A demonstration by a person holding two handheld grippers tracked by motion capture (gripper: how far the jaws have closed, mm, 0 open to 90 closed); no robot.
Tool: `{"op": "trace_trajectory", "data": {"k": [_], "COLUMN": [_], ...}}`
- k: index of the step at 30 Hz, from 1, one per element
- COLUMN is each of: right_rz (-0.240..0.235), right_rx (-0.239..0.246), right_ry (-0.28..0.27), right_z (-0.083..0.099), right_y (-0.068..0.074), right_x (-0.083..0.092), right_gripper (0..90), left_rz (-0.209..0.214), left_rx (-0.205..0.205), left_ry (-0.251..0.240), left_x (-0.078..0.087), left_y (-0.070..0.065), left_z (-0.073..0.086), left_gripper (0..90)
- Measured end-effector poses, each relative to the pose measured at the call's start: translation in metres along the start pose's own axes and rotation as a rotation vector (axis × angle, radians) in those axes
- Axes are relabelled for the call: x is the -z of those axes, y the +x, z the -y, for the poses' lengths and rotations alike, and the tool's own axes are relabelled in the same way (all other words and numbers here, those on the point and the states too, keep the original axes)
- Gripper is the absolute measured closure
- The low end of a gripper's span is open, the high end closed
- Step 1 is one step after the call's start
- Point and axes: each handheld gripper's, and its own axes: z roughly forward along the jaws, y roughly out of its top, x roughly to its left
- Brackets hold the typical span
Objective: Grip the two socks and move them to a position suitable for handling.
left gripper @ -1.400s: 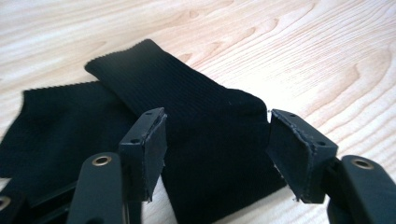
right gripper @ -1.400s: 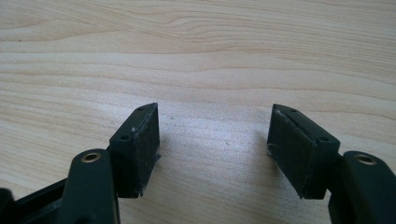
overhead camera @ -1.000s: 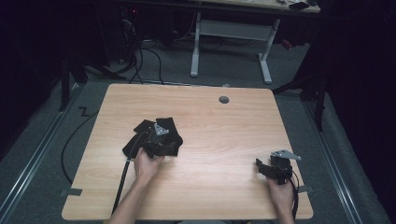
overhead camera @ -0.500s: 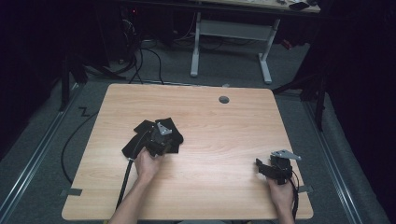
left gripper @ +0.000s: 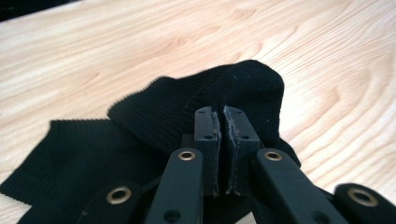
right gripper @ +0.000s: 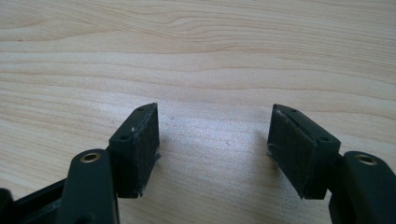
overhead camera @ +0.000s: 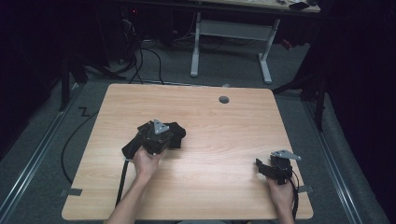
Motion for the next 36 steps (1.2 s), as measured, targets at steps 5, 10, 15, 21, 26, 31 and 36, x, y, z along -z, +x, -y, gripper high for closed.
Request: {"op": "trace_trajectory", "data": {"k": [5,10,15,21,26,31,36], "right_rz": [0.0,0.0,0.0,0.0,0.0,0.0,-0.001], "right_rx": [0.0,0.0,0.0,0.0,0.0,0.001,0.003], "right_ry": [0.0,0.0,0.0,-0.001,-0.001,-0.001,-0.001], "right_z": [0.0,0.0,0.0,0.0,0.0,0.0,0.0], "right_y": [0.0,0.0,0.0,0.0,0.0,0.0,0.0], "right_x": [0.0,0.0,0.0,0.0,0.0,0.0,0.0], "right_gripper": [34.3,34.3,34.3,34.3,34.2,34.2,34.9], "left_rz": [0.011,0.024,0.056,0.113,0.143,0.168,0.18], "left_rx": [-0.013,-0.014,-0.036,-0.046,-0.067,-0.07,-0.077], "left_ry": [-0.018,-0.053,-0.074,-0.081,-0.077,-0.074,-0.059], "left_x": [0.004,0.01,0.015,0.015,0.012,0.004,-0.005], "left_y": [-0.004,-0.008,-0.017,-0.031,-0.046,-0.06,-0.071], "left_z": [-0.009,-0.018,-0.026,-0.031,-0.03,-0.03,-0.027], "left_gripper": [84.7,84.8,84.8,84.7,84.7,84.6,84.4]}}
